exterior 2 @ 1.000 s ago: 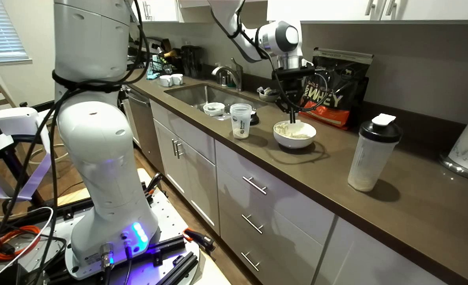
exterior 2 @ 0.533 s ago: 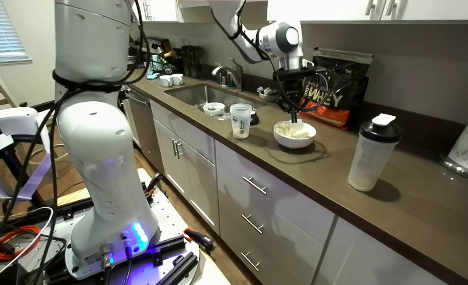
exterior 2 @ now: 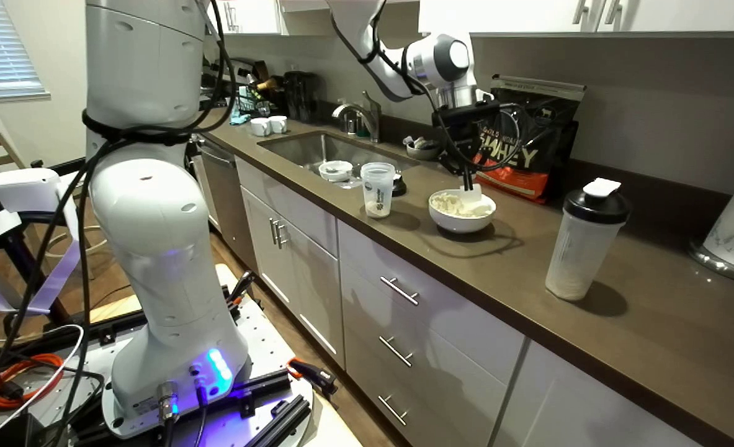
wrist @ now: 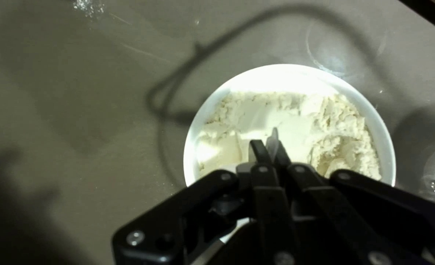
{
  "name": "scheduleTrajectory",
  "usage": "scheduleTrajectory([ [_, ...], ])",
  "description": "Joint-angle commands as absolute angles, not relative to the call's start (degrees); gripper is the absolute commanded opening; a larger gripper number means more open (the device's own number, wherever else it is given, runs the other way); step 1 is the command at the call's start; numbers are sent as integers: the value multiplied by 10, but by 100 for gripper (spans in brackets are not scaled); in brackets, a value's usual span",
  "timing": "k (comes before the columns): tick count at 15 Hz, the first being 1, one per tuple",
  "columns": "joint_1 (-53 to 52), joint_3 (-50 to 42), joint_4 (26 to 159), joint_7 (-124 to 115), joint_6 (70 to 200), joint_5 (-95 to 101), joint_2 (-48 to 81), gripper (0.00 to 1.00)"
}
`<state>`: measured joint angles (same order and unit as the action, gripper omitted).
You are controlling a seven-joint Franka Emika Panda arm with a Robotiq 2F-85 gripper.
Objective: Put one scoop of powder from the white bowl into the clear bottle on the left
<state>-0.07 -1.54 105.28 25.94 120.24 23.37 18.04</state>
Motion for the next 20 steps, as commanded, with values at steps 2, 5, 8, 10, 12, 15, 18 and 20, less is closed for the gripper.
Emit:
scheduleTrajectory([
  [2, 2, -17, 1071, 243, 1249, 269, 177, 1],
  [5, 1, -19, 1088, 235, 1299, 285, 179, 1],
  [8, -5, -29, 1115, 214, 1368, 338, 179, 1],
  [10, -8, -37, 1130, 196, 1403, 384, 178, 1],
  [12, -7, -42, 1140, 178, 1426, 427, 178, 1],
  [15, -4, -44, 1148, 159, 1431, 467, 177, 1],
  [18, -1, -43, 1158, 158, 1424, 484, 174, 1],
  [20, 1, -40, 1164, 167, 1414, 483, 172, 1],
])
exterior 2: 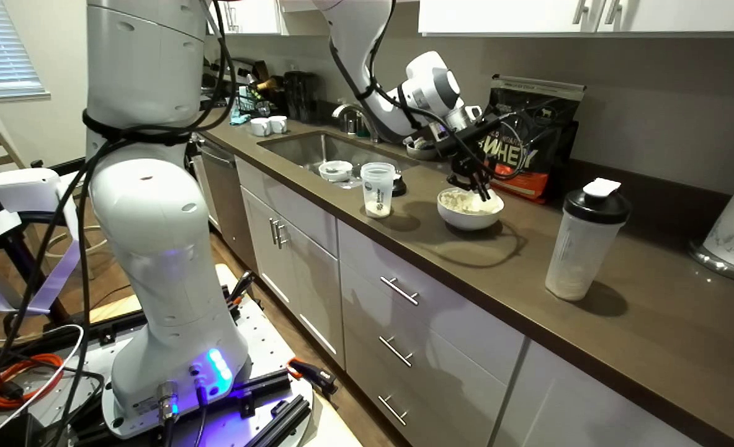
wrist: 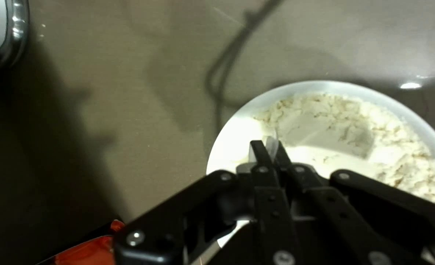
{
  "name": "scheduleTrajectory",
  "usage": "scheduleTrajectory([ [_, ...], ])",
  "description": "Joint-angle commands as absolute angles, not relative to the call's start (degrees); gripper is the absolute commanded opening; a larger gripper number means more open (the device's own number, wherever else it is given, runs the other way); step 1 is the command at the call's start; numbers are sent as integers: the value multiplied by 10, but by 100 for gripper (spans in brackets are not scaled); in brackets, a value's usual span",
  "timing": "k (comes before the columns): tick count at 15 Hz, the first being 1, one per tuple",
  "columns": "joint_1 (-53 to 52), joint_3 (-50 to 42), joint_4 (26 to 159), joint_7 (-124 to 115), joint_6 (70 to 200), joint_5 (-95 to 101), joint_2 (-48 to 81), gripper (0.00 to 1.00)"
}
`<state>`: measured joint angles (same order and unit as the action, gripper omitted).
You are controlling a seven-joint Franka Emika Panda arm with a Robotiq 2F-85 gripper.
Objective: Put one scoop of powder from the white bowl into the clear bottle on the left
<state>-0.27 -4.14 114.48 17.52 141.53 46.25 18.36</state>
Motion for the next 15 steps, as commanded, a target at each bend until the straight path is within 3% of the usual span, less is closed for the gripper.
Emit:
scheduleTrajectory([
  [1, 1, -39, 1167, 169, 1407, 479, 171, 1],
  [15, 25, -5, 1130, 303, 1286, 252, 178, 1],
])
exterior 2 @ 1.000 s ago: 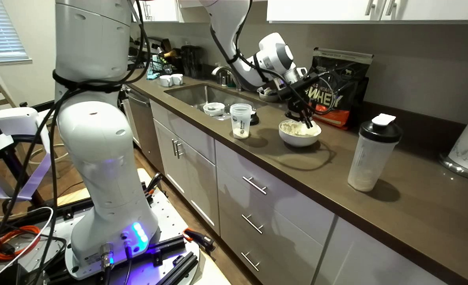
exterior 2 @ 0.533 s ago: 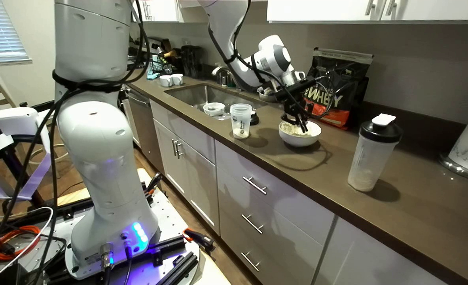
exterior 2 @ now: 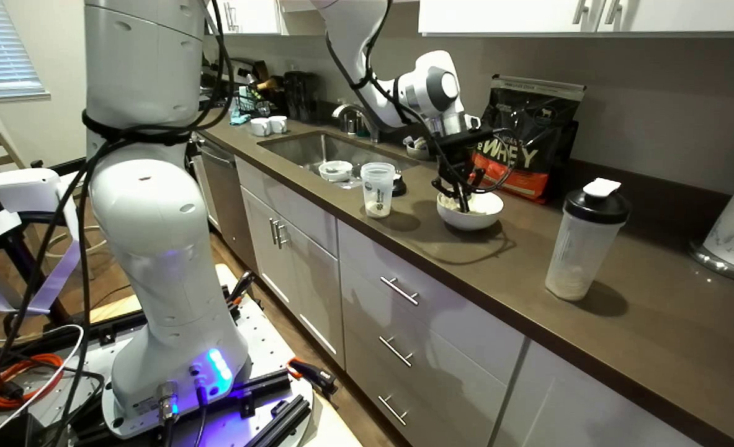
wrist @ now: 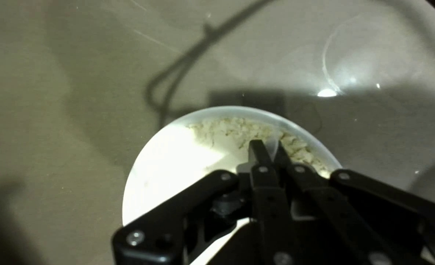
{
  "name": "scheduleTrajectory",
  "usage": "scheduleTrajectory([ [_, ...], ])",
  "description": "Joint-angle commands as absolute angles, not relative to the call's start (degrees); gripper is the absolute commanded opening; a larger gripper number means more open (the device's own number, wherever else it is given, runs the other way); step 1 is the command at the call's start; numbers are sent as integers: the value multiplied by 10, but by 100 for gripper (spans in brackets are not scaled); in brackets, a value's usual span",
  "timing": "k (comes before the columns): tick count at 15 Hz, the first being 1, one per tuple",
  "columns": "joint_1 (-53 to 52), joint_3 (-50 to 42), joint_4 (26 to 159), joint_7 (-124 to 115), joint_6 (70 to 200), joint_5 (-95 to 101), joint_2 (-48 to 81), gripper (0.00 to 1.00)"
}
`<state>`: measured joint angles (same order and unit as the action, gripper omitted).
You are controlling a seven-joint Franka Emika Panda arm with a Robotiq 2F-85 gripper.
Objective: Put one scoop of powder from the white bowl into the clear bottle on the left
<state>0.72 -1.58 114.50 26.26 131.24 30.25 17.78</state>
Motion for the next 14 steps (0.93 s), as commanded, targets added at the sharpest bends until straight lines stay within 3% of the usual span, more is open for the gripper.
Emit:
scheduleTrajectory([
  [1, 28, -5, 1124, 308, 1282, 235, 179, 1],
  [14, 49, -3, 1080, 327, 1248, 125, 190, 1],
])
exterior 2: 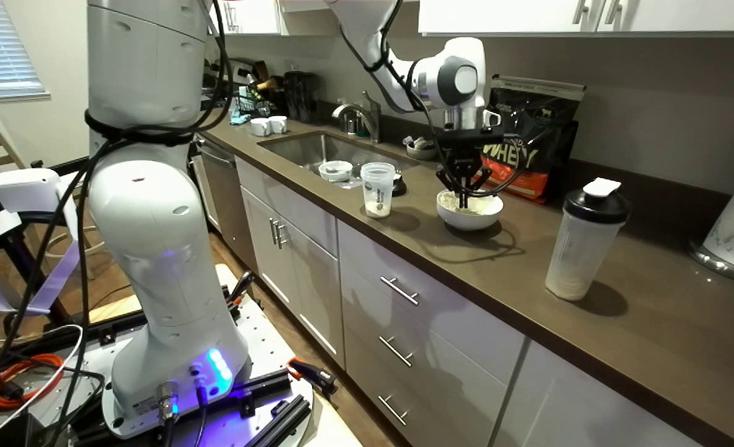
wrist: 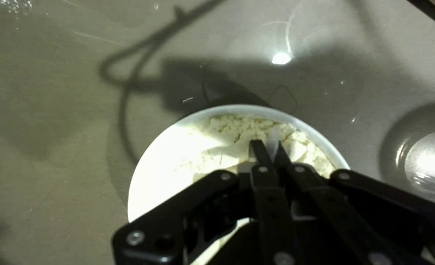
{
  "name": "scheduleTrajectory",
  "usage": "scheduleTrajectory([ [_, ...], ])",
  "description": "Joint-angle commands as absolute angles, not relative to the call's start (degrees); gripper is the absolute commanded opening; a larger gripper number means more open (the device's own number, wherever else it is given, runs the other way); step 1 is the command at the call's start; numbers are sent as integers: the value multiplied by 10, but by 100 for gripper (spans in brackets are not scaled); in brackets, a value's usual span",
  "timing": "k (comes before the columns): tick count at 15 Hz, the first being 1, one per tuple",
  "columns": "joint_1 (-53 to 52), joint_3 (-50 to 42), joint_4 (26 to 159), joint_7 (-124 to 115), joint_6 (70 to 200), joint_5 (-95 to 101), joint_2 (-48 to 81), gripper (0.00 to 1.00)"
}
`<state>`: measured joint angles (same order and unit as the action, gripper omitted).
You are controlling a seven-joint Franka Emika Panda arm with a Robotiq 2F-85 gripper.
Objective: Put one scoop of powder from the white bowl into the clear bottle on the left
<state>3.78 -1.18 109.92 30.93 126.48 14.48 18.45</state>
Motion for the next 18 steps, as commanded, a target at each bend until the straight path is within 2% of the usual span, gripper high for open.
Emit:
scheduleTrajectory([
  [1, 49, -3, 1079, 327, 1248, 124, 190, 1],
  [18, 64, 2, 1065, 340, 1227, 64, 193, 1],
])
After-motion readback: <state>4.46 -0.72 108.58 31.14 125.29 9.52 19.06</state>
